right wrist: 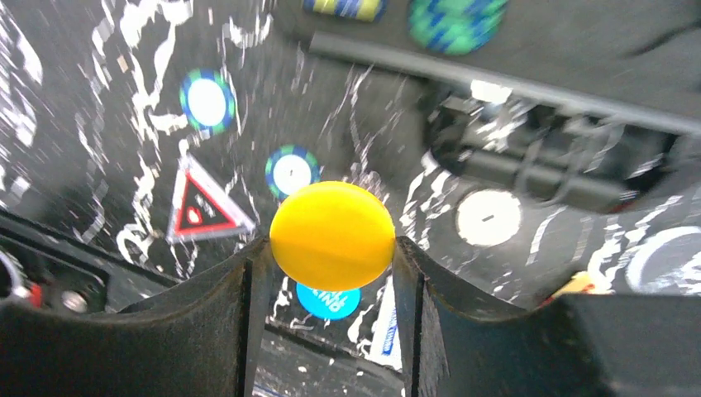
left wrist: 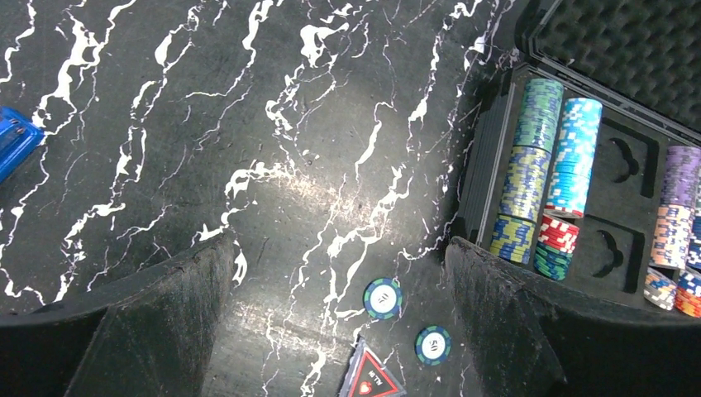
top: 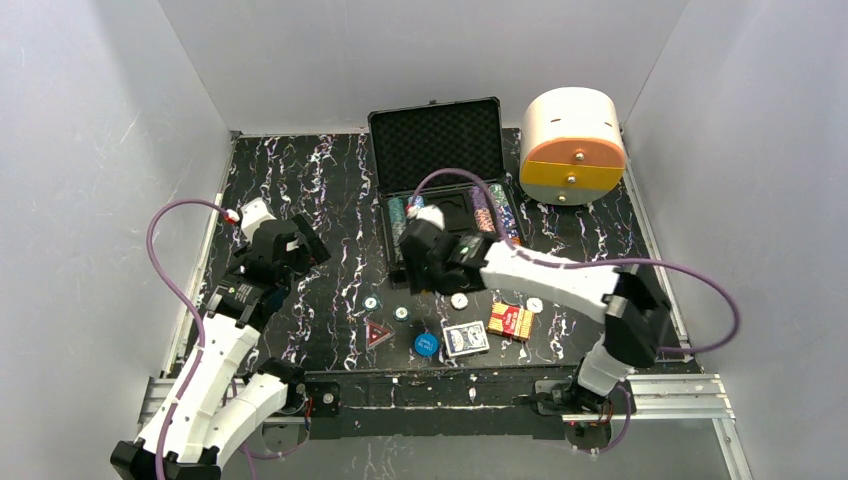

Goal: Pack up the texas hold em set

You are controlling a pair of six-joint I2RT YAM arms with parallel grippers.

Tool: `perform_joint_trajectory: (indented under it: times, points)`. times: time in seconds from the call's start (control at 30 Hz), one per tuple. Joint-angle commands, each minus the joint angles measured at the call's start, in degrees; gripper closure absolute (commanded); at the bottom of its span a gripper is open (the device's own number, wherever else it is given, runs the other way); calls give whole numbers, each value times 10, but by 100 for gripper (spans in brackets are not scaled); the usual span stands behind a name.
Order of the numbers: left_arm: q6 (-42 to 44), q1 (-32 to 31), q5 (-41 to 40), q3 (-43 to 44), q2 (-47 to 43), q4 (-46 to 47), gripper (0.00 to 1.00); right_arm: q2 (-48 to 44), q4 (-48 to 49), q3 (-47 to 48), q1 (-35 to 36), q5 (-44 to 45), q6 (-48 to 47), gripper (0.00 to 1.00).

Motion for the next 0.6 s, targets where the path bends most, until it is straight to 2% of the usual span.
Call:
perform_joint_trajectory:
  times: [0.0, 0.13, 0.27, 0.43, 0.57]
  points:
    - [15, -1, 26, 8, 5, 14, 2, -61, 28, 19, -79, 22, -32, 53]
    - [19, -1, 76, 5, 17, 32, 2, -40, 57, 60, -149, 41, -81, 52]
    - [21, -2, 118, 5, 35, 41, 2, 22, 70, 131, -198, 58, -126, 52]
    - [14, -1, 143, -3, 41, 47, 2, 84, 75, 185, -232, 62, -151, 51]
    - [9, -1, 157, -14, 43, 52, 2, 118, 82, 193, -250, 56, -157, 50]
